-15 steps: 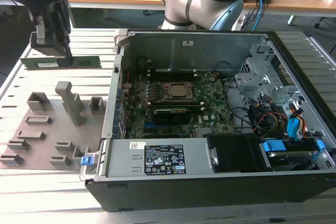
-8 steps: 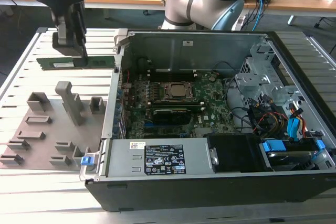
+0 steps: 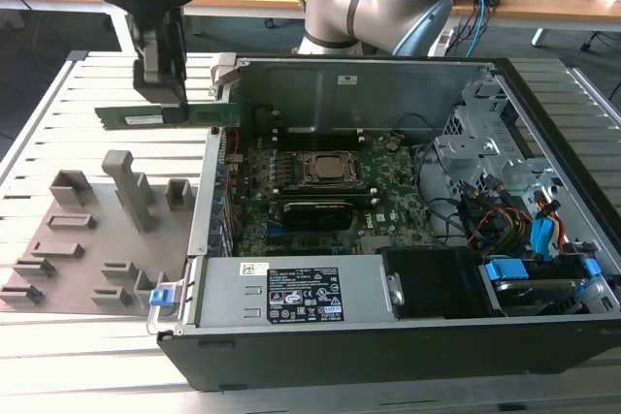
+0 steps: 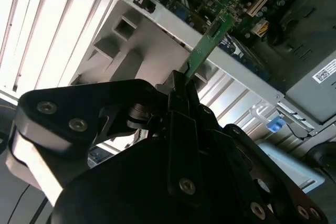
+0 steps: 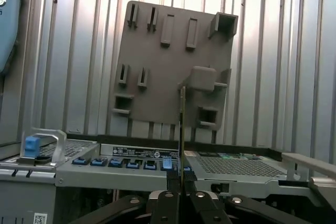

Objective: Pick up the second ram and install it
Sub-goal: 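Pick up the second ram and move it above second insertion slot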

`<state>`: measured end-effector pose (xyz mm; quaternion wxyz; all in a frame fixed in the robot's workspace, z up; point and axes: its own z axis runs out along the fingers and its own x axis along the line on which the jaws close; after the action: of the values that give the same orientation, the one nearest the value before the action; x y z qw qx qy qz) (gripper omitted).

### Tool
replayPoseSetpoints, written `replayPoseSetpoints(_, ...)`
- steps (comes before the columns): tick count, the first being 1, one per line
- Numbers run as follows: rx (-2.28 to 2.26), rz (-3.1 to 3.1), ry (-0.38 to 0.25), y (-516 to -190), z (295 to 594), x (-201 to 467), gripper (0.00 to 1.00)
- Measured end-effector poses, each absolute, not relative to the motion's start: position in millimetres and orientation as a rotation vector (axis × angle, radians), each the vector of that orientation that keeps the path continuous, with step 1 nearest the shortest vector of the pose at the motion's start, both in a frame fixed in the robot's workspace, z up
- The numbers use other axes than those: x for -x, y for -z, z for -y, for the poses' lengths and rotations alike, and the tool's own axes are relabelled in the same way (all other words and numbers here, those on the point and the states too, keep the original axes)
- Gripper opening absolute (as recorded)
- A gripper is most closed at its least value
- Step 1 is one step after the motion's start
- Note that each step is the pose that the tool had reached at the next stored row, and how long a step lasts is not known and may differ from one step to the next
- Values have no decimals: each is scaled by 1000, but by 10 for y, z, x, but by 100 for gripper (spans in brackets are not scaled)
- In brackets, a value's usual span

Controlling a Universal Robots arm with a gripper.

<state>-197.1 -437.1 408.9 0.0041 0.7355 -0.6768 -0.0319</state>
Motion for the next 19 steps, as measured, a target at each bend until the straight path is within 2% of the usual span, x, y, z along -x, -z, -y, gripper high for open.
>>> replayPoseSetpoints(19,-2304,2120,102,-4088,4349,1422,14)
